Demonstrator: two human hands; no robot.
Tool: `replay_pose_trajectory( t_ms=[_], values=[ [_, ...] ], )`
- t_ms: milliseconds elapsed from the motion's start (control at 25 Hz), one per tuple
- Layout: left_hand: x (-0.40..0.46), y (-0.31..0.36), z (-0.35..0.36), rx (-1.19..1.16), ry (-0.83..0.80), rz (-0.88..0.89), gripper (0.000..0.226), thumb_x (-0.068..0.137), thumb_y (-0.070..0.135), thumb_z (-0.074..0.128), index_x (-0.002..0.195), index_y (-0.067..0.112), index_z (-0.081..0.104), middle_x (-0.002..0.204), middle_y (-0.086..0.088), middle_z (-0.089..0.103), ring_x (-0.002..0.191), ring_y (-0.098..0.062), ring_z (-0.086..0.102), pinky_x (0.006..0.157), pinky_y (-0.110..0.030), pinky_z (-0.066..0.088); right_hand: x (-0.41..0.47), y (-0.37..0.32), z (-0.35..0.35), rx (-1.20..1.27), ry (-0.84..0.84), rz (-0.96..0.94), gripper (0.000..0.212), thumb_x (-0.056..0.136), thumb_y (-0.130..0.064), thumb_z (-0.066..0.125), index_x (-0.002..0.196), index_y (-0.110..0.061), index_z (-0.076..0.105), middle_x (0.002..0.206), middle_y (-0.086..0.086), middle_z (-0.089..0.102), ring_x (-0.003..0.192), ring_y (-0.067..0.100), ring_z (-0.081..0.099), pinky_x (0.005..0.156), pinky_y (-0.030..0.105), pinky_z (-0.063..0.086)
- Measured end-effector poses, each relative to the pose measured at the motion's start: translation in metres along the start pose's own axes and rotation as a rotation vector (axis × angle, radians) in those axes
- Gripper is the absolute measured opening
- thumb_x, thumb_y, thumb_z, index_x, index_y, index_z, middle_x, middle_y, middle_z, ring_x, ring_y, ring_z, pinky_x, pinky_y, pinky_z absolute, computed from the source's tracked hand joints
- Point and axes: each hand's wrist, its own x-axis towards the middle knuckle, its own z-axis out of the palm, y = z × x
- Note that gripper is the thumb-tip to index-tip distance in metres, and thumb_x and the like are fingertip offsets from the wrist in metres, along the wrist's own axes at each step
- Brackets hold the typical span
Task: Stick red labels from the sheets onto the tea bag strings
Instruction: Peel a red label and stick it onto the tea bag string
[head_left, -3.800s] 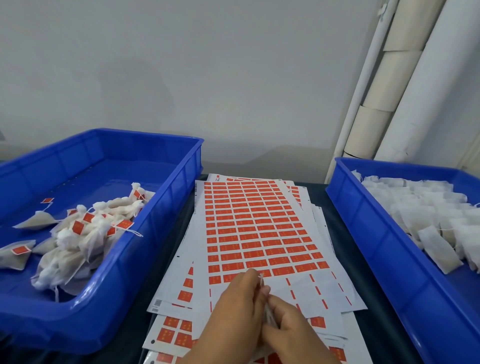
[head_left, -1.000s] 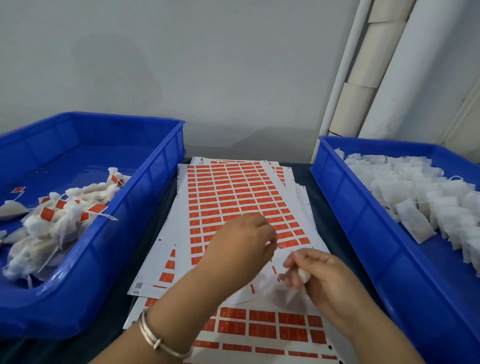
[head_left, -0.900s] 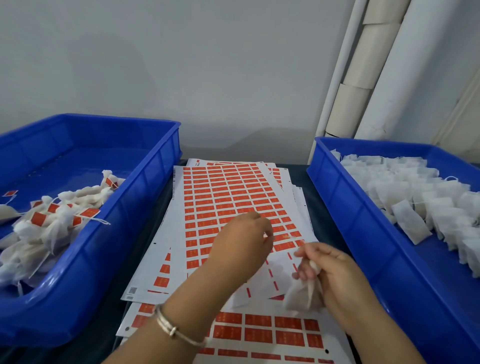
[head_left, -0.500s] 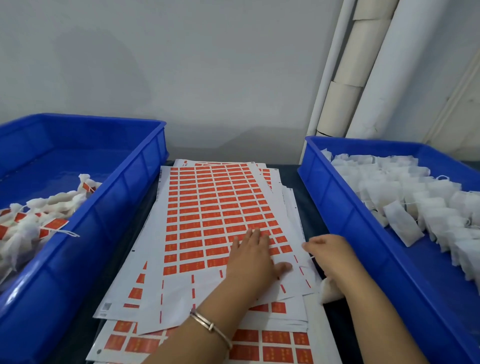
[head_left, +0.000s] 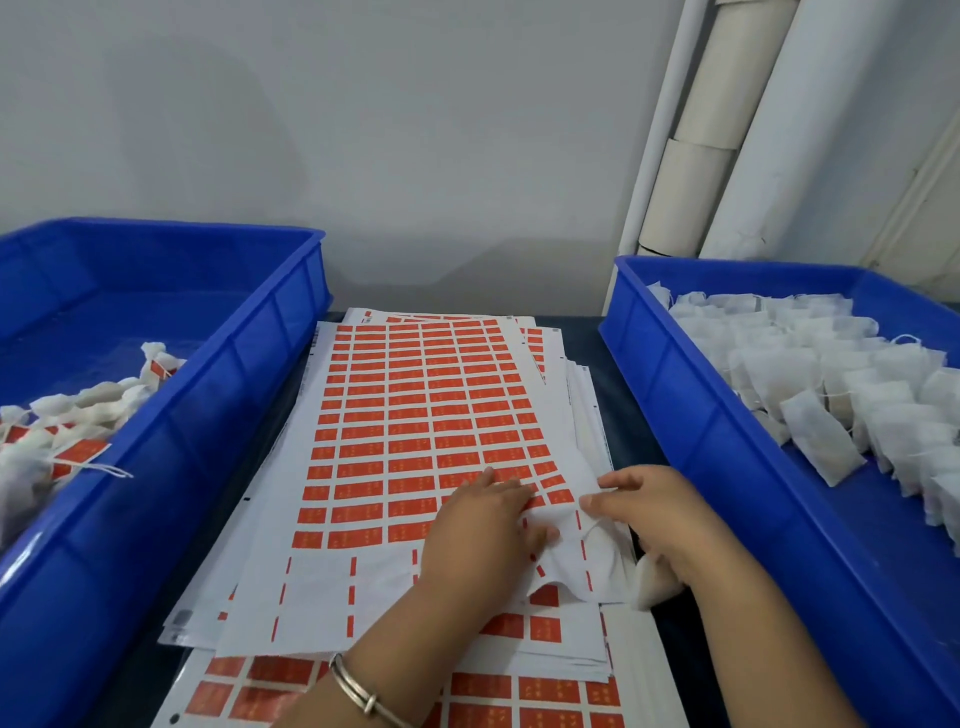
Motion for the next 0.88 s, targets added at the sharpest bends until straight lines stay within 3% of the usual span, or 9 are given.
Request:
replay_pose_trajectory(
  t_ms=[120,240,360,480,640,880],
  values=[
    [-0.004,0.0,-0.007,-0.042,0.057,0.014,0.043,0.091,0.049,0.049,0.132,0.037,0.049,0.139,0.014,0.048,0.123,-0.015,0.051,0.099,-0.033,0.043,-0.002,-0.001,-0.005,0.126,-0.121,0.02,0.014,0.077,-0.019,0.076,0.089,-0.018,0.068,0.081,-0.003,0.075,0.077,0.018,0.071,0.053,0.024,0.049],
    [-0.008,-0.001,-0.018,-0.158,0.063,0.052,0.04,0.09,0.048,0.052,0.128,0.035,0.054,0.127,0.018,0.058,0.105,-0.007,0.059,0.088,-0.021,0.047,-0.007,-0.003,-0.006,0.22,-0.282,-0.013,0.016,0.081,-0.015,0.071,0.097,-0.011,0.069,0.086,0.004,0.075,0.073,0.02,0.073,0.043,0.018,0.047],
    [-0.01,0.005,-0.027,-0.194,0.125,0.133,0.042,0.087,0.046,0.058,0.128,0.035,0.055,0.129,0.021,0.055,0.111,-0.003,0.055,0.091,-0.015,0.041,-0.012,-0.004,-0.003,0.238,-0.329,-0.097,0.013,0.081,-0.017,0.071,0.093,-0.014,0.071,0.087,0.004,0.075,0.072,0.019,0.073,0.049,0.019,0.052],
    [-0.011,0.009,-0.03,-0.208,0.15,0.157,0.038,0.087,0.043,0.058,0.124,0.033,0.059,0.124,0.018,0.059,0.107,-0.002,0.056,0.076,0.002,0.025,-0.015,-0.003,-0.003,0.229,-0.362,-0.166,0.01,0.08,-0.021,0.07,0.089,-0.018,0.073,0.086,0.002,0.075,0.078,0.02,0.073,0.056,0.022,0.055],
    [-0.012,0.007,-0.033,-0.244,0.128,0.172,0.031,0.088,0.039,0.058,0.117,0.031,0.064,0.114,0.014,0.065,0.095,-0.001,0.058,0.069,0.002,0.029,-0.019,-0.004,-0.002,0.197,-0.388,-0.231,0.025,0.069,-0.036,0.071,0.091,-0.023,0.073,0.09,-0.001,0.075,0.082,0.018,0.072,0.062,0.024,0.057],
    [-0.016,0.007,-0.035,-0.244,0.136,0.227,0.026,0.089,0.038,0.058,0.11,0.029,0.069,0.107,0.013,0.069,0.084,0.0,0.059,0.071,-0.002,0.037,-0.022,-0.003,0.0,0.169,-0.346,-0.301,0.019,0.063,-0.042,0.071,0.078,-0.032,0.075,0.086,-0.008,0.075,0.078,0.013,0.072,0.055,0.015,0.052]
  ],
)
